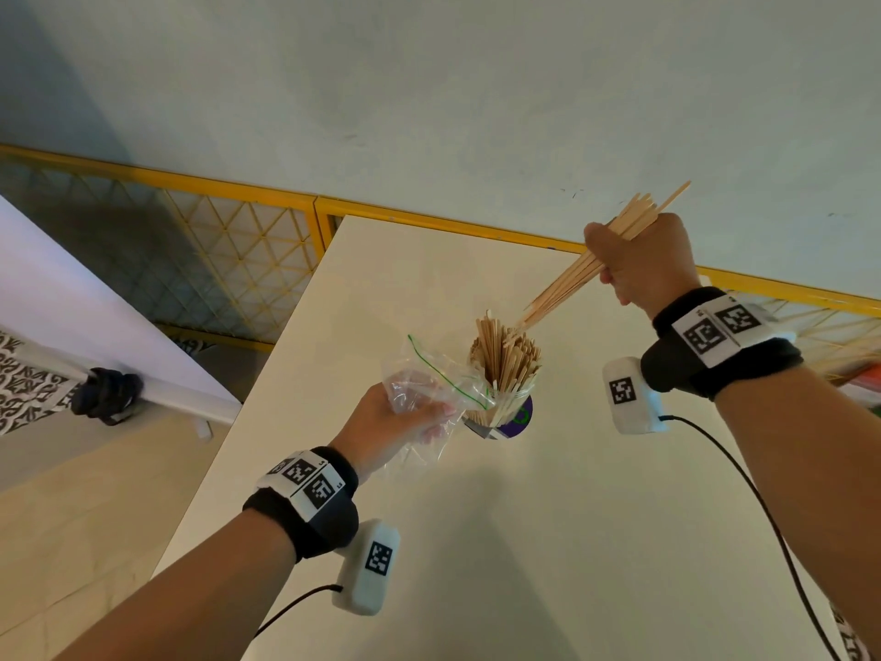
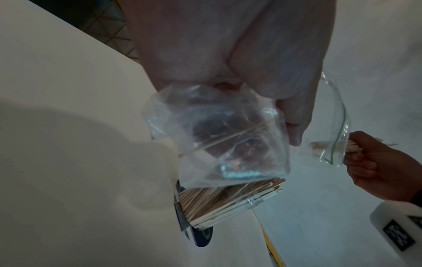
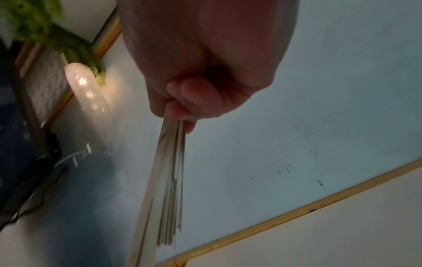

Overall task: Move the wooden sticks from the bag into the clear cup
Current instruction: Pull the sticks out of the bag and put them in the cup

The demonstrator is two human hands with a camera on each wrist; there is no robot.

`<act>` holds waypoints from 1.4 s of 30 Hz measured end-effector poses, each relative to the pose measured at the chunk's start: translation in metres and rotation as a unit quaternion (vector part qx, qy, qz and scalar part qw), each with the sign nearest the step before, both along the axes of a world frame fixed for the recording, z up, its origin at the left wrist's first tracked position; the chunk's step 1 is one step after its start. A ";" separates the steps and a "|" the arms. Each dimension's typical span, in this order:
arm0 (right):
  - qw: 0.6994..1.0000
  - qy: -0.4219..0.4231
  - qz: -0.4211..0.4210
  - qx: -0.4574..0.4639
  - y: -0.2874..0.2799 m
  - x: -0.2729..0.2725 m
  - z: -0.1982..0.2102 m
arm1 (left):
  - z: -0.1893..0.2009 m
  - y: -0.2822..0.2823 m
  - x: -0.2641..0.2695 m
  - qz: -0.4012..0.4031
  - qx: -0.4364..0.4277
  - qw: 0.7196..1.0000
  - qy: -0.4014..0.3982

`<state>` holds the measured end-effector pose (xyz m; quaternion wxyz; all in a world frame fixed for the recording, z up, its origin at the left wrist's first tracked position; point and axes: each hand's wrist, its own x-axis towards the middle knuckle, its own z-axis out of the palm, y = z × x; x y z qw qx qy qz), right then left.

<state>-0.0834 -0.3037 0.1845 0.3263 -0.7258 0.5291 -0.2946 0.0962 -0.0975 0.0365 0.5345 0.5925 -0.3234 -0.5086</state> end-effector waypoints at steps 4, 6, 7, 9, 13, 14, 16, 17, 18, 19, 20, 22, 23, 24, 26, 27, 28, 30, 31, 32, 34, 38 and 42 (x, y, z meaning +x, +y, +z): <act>0.997 0.040 0.057 -0.030 0.014 0.012 -0.017 | -0.001 0.001 0.001 0.011 0.000 1.000 0.007; 0.994 0.041 0.092 -0.045 0.021 0.017 -0.026 | 0.001 0.000 0.001 0.016 0.001 1.000 0.015; 0.991 0.047 0.110 -0.052 0.024 0.019 -0.031 | 0.002 0.000 0.001 0.021 0.002 1.000 0.022; 0.985 0.071 0.146 -0.056 0.027 0.020 -0.041 | 0.003 -0.001 0.001 0.027 0.002 0.999 0.030; 0.974 0.114 0.187 -0.053 0.035 0.022 -0.061 | 0.003 0.001 0.001 0.027 0.004 0.999 0.027; 0.975 0.116 0.184 -0.053 0.036 0.022 -0.065 | 0.003 0.002 0.001 0.029 0.006 0.999 0.028; 0.977 0.112 0.175 -0.054 0.037 0.026 -0.071 | 0.002 0.002 0.001 0.033 0.010 0.999 0.032; 0.978 0.107 0.172 -0.050 0.036 0.027 -0.072 | 0.002 0.002 0.000 0.033 0.011 0.999 0.032; 0.978 0.104 0.176 -0.043 0.035 0.029 -0.073 | 0.002 0.002 0.000 0.031 0.011 0.999 0.031; 0.977 0.104 0.185 -0.035 0.033 0.030 -0.072 | 0.002 0.002 0.001 0.028 0.010 0.999 0.030; 0.974 0.110 0.194 -0.033 0.032 0.031 -0.072 | 0.003 0.002 0.001 0.027 0.009 0.999 0.031; 0.971 0.131 0.196 -0.047 0.028 0.031 -0.071 | 0.004 0.002 0.002 0.029 0.008 0.999 0.032; 0.970 0.142 0.188 -0.059 0.026 0.030 -0.072 | 0.005 0.002 0.003 0.030 0.008 0.999 0.031; 0.970 0.150 0.177 -0.070 0.025 0.029 -0.073 | 0.005 0.002 0.004 0.030 0.008 0.999 0.031; 0.972 0.160 0.156 -0.080 0.023 0.025 -0.075 | 0.006 0.002 0.004 0.030 0.009 0.999 0.033; 0.971 0.165 0.153 -0.078 0.023 0.025 -0.075 | 0.006 0.003 0.004 0.029 0.009 0.999 0.034; 0.970 0.173 0.158 -0.069 0.023 0.025 -0.075 | 0.006 0.003 0.004 0.028 0.010 0.999 0.035; 0.963 0.192 0.184 -0.037 0.023 0.027 -0.075 | 0.005 0.003 0.004 0.028 0.013 0.999 0.034; 0.961 0.196 0.193 -0.025 0.024 0.028 -0.075 | 0.005 0.003 0.003 0.029 0.014 0.999 0.031; 0.960 0.196 0.197 -0.021 0.024 0.029 -0.075 | 0.005 0.003 0.003 0.029 0.013 0.999 0.027; 0.960 0.200 0.193 -0.027 0.027 0.030 -0.077 | 0.006 0.003 0.003 0.024 0.006 0.999 0.020; 0.952 0.259 0.165 -0.011 0.038 0.027 -0.090 | 0.007 0.002 0.001 0.019 -0.002 1.000 0.006; 0.945 0.255 0.201 0.044 0.038 0.026 -0.105 | 0.008 0.001 0.001 0.025 0.001 1.000 0.012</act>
